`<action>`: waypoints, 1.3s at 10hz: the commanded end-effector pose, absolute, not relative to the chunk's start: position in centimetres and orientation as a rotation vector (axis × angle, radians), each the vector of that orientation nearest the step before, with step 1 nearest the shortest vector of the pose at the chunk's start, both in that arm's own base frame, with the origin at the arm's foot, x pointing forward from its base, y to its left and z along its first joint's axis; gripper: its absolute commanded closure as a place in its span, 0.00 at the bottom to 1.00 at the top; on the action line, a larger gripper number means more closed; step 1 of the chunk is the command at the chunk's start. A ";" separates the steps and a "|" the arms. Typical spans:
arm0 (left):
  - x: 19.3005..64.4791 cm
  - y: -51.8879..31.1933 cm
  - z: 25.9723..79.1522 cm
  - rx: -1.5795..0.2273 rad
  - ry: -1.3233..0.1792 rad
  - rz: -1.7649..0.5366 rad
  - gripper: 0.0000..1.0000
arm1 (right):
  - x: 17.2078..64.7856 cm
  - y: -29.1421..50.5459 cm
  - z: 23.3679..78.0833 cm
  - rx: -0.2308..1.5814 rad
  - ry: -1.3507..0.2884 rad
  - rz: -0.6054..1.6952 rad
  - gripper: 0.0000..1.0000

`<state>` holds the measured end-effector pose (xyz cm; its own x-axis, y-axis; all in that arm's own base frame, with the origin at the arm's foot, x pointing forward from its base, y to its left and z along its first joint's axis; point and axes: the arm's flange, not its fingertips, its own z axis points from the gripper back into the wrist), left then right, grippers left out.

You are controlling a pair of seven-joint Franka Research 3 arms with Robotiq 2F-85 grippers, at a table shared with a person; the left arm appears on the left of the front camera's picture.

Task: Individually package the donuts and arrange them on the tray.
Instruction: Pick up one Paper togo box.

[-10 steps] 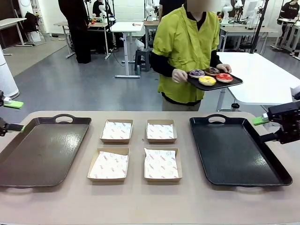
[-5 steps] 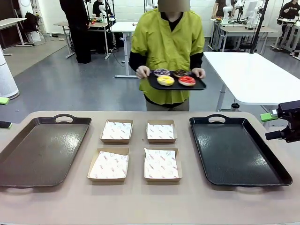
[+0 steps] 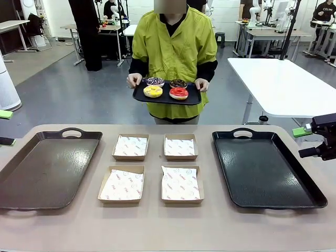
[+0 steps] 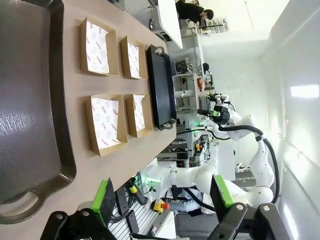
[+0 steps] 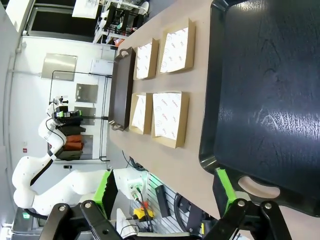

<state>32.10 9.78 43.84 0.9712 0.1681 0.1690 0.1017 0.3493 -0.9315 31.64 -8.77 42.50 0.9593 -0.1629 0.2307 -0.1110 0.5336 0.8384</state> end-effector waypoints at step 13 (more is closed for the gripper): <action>32.1 9.9 43.9 -1.232 -0.261 0.041 0.00 | 31.9 -8.7 42.4 1.033 -0.305 -0.033 0.00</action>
<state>32.09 9.81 43.84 0.9710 0.1691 0.1689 0.1012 0.3496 -0.9314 31.58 -8.82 42.50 0.9596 -0.1634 0.2289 -0.1092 0.5336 0.8387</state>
